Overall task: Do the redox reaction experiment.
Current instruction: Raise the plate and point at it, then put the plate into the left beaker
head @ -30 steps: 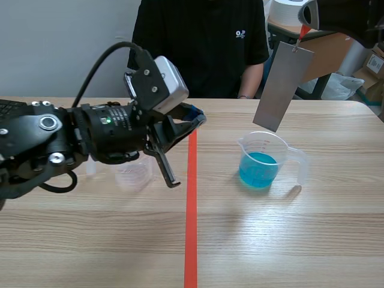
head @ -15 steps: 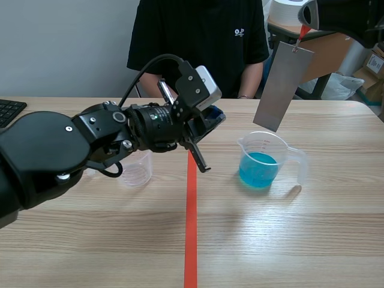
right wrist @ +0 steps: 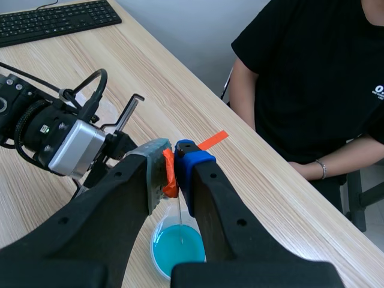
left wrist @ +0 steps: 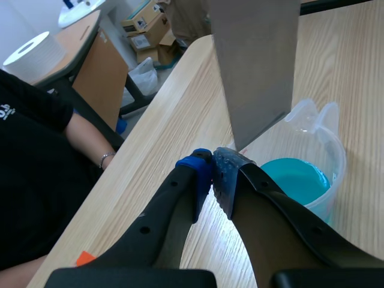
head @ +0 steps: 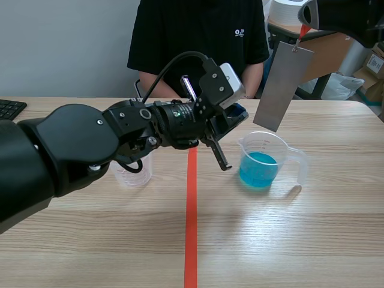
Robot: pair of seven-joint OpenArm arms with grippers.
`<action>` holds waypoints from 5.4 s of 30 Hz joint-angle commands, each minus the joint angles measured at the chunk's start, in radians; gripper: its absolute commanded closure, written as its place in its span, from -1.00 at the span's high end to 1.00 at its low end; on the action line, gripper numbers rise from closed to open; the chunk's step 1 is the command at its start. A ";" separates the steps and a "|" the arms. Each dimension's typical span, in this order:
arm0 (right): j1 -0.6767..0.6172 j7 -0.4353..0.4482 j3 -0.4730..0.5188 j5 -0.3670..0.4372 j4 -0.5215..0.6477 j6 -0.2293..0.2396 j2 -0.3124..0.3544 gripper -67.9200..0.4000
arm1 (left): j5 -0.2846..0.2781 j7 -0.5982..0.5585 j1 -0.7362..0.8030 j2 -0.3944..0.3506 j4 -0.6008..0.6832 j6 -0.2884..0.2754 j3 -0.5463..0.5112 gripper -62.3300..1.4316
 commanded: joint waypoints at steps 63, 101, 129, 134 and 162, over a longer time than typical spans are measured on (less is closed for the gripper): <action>0.017 0.014 0.021 0.011 0.016 0.007 0.013 -0.94 | -0.008 -0.004 -0.016 0.004 0.013 0.036 0.014 -0.81; 0.083 0.011 0.013 0.010 0.016 0.007 0.008 -0.94 | -0.426 0.017 1.462 -0.694 0.585 0.328 -0.948 -0.81; 0.330 -0.073 -0.272 0.002 0.015 -0.025 -0.192 -0.94 | -0.322 0.123 1.673 -0.257 0.576 0.346 -1.011 -0.81; 0.370 -0.092 -0.332 -0.019 0.002 -0.040 -0.266 -0.94 | -0.322 0.123 1.673 -0.226 0.576 0.342 -1.011 -0.81; 0.463 -0.073 -0.525 -0.243 -0.237 -0.034 -0.607 -0.94 | -0.322 0.129 1.673 -0.225 0.576 0.339 -1.011 -0.81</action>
